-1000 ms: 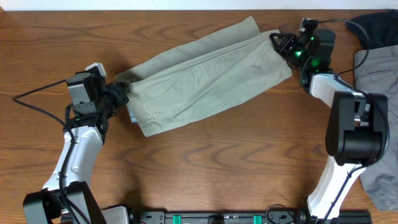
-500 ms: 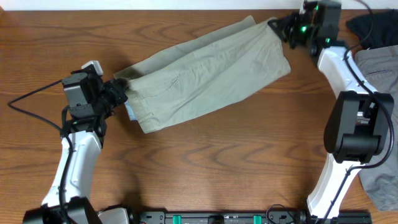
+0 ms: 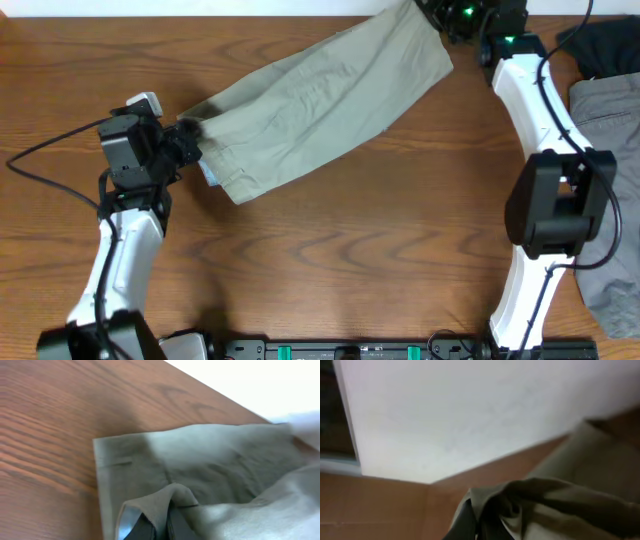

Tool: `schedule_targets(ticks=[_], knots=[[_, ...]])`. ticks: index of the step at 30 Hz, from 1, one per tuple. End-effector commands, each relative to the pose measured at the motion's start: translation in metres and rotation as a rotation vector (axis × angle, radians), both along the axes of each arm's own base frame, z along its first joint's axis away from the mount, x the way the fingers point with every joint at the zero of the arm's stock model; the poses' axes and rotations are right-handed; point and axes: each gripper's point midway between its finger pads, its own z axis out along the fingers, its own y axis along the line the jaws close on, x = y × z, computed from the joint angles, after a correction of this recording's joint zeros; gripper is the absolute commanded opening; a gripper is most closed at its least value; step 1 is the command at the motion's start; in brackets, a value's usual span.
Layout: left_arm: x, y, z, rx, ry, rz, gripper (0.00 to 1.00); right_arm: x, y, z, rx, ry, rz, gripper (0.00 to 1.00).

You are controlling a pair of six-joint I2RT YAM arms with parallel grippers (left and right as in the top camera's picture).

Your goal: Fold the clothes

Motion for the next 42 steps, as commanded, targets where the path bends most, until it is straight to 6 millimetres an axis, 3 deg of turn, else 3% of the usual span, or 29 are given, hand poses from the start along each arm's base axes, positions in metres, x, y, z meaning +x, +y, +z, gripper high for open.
schedule_targets(ticks=[1,7,12,15,16,17,18,19,21,22,28,31,37,42], knots=[[0.013,0.017,-0.013,0.051,0.011,0.055,0.06,0.019,0.008,-0.044,0.016,0.047,-0.057,0.01],[0.024,0.032,-0.047,0.037,0.056,0.148,0.06,0.045,0.015,-0.109,0.123,0.052,-0.092,0.01],[0.033,0.042,-0.053,0.066,0.028,0.184,0.06,0.047,0.022,-0.157,0.159,0.077,-0.068,0.01],[0.037,0.045,-0.053,0.077,0.011,0.196,0.17,0.044,0.026,-0.173,0.162,0.098,-0.043,0.01],[0.038,0.046,-0.053,0.077,0.006,0.197,0.22,0.043,0.027,-0.173,0.162,0.095,-0.032,0.06],[0.039,0.046,-0.052,0.078,0.003,0.196,0.36,0.042,0.030,-0.170,0.158,0.075,-0.009,0.15],[0.040,0.046,-0.050,0.079,-0.004,0.197,0.53,0.041,0.033,-0.166,0.156,0.048,0.022,0.29],[0.040,0.046,-0.049,0.080,-0.010,0.196,0.62,0.040,0.037,-0.159,0.158,0.016,0.053,0.41],[0.040,0.047,-0.044,0.098,-0.017,0.187,0.70,0.036,0.042,-0.140,0.177,-0.054,0.130,0.59],[0.039,0.048,-0.042,0.107,-0.015,0.183,0.73,0.034,0.043,-0.132,0.189,-0.080,0.174,0.63],[0.012,0.044,-0.019,0.169,0.036,0.135,0.75,0.012,0.029,-0.090,0.216,-0.154,0.385,0.70],[-0.008,0.030,-0.005,0.158,0.065,0.077,0.75,0.001,0.024,-0.058,0.186,-0.238,0.461,0.82],[-0.044,0.011,0.021,0.122,0.083,0.019,0.74,-0.019,0.030,0.030,0.143,-0.392,0.504,0.99],[-0.067,0.004,0.050,0.128,0.040,0.010,0.74,-0.035,0.026,0.129,0.160,-0.480,0.393,0.99]])
